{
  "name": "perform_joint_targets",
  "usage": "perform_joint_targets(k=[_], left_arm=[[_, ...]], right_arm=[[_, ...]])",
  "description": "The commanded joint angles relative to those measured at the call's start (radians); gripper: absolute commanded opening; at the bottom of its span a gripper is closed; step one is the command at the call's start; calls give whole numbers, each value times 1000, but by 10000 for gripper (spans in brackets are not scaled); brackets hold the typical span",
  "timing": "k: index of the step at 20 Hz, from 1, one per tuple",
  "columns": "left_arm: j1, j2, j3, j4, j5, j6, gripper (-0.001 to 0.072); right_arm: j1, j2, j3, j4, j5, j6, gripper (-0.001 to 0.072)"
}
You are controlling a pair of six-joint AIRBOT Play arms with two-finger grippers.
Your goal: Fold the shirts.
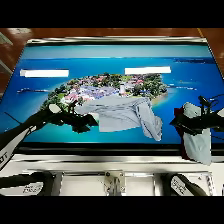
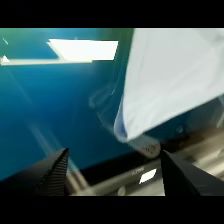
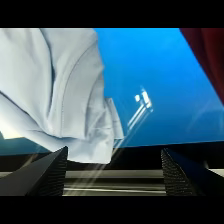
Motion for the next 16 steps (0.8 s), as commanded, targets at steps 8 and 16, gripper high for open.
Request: perform_joint_targets(k=[8, 16], left_arm=[[-129, -164, 14, -448, 186, 235, 400], [-92, -109, 15, -403, 122, 340, 41]], right_arm=[[-14, 3, -35, 56, 61, -39, 690], [101, 3, -213, 118, -53, -128, 690]])
